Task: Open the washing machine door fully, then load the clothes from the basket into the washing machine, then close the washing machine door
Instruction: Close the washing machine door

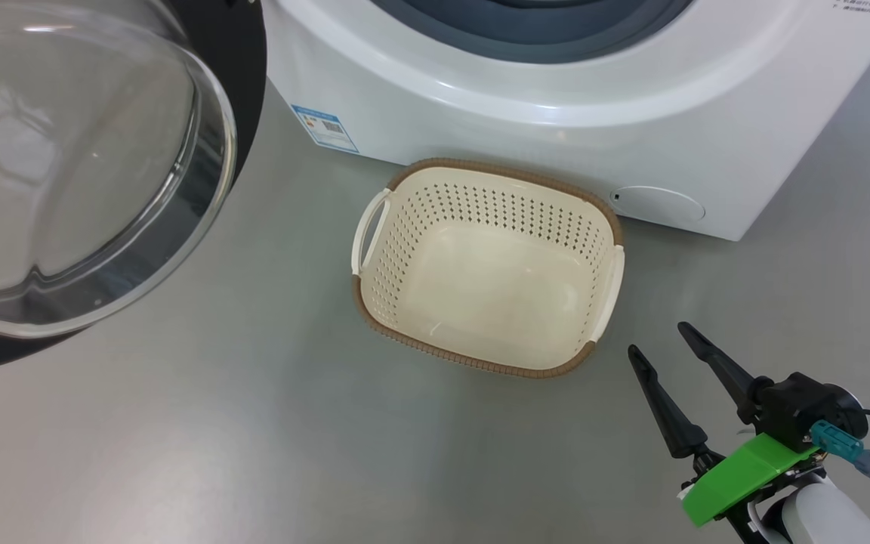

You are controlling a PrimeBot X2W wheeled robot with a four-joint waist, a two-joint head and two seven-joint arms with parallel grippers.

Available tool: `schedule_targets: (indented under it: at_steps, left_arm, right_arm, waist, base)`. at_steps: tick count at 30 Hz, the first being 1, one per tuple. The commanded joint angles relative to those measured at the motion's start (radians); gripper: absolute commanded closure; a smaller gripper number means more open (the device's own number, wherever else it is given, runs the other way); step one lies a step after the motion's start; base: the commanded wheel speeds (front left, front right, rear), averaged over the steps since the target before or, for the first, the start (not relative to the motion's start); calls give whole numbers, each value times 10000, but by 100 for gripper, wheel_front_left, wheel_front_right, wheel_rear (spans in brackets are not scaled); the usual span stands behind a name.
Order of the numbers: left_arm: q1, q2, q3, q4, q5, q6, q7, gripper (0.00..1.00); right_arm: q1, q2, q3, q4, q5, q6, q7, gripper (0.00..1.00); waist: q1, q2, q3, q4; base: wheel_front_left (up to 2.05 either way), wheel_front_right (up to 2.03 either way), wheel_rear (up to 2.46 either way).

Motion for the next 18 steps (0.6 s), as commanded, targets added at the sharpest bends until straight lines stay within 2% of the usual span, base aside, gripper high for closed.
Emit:
schedule_targets:
  at_steps: [1, 11, 18]
  left_arm:
    - [-154, 835, 199, -147, -88, -29, 60, 100]
    - [31, 747, 97, -220, -273, -29, 290, 100]
    - [214, 676, -116, -331, -403, -29, 861, 100]
  right_arm:
    - [-65, -14, 255, -224, -143, 12, -49, 0]
    - [-177, -74, 259, -248, -170, 12, -49, 0]
    - [-236, -34, 240, -201, -174, 12, -49, 0]
  waist:
    - [-1, 0, 39, -5]
    - [-1, 0, 249, -74]
    - [-1, 0, 230, -102]
  base:
    - [0, 0, 0]
    - [0, 0, 0]
    - [0, 0, 0]
